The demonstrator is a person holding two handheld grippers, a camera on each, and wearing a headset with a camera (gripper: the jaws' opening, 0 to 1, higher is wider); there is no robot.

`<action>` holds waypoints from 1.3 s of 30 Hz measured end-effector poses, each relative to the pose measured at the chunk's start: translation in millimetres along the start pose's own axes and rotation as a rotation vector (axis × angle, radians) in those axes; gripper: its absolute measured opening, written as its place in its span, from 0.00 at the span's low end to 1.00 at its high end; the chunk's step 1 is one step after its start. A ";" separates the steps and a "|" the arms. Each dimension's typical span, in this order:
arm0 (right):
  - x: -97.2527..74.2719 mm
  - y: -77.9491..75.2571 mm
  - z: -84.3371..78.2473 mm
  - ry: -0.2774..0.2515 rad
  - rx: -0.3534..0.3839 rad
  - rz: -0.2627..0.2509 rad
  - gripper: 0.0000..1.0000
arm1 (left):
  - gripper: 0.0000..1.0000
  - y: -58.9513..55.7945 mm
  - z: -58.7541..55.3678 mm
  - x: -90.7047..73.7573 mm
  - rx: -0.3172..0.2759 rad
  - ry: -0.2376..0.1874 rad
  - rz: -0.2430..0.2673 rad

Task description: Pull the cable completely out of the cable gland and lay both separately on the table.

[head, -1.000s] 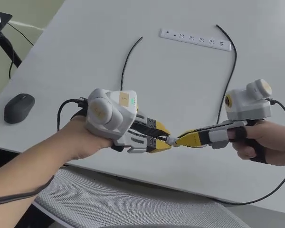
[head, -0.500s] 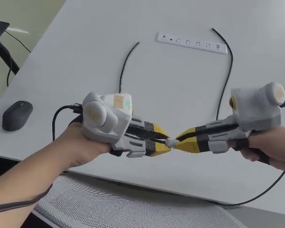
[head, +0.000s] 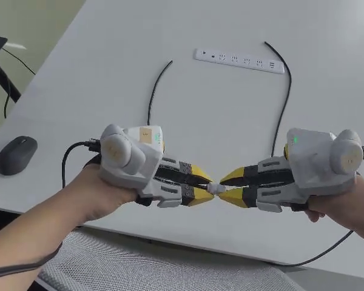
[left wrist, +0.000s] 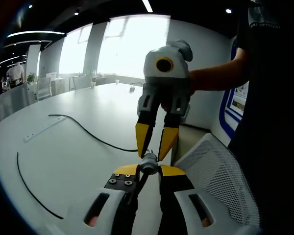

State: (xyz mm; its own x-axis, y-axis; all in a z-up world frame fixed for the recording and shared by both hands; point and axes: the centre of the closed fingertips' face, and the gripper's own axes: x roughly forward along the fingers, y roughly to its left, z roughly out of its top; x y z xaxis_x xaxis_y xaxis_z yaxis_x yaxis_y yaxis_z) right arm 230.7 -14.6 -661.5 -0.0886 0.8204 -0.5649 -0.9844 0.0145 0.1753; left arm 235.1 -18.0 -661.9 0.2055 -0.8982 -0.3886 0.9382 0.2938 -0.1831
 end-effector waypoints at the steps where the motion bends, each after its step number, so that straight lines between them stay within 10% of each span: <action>1: -0.3 -1.0 -0.7 -0.002 0.002 0.001 0.09 | 0.15 0.0 0.0 0.2 0.001 0.000 0.001; 10: -7.6 -10.8 1.6 -0.078 0.235 0.067 0.13 | 0.15 0.8 5.5 -0.6 0.012 -0.019 0.005; 18: -19.1 -17.1 10.2 -0.145 0.739 0.383 0.28 | 0.15 -2.7 5.4 -0.8 0.053 -0.011 -0.003; 21: -14.4 -17.3 -1.4 -0.084 0.757 0.413 0.24 | 0.15 -3.6 6.5 -0.7 0.062 -0.016 -0.004; 39: -4.3 2.4 4.1 -0.098 0.861 0.575 0.14 | 0.15 -6.9 9.5 0.1 0.118 -0.009 -0.018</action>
State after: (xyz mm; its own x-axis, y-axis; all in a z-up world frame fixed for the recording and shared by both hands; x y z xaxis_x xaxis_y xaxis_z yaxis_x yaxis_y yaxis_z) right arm 229.3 -15.7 -655.3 -0.4597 0.8748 -0.1527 -0.3520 -0.0217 0.9357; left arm 231.3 -23.2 -652.1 0.1907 -0.9059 -0.3782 0.9678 0.2379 -0.0819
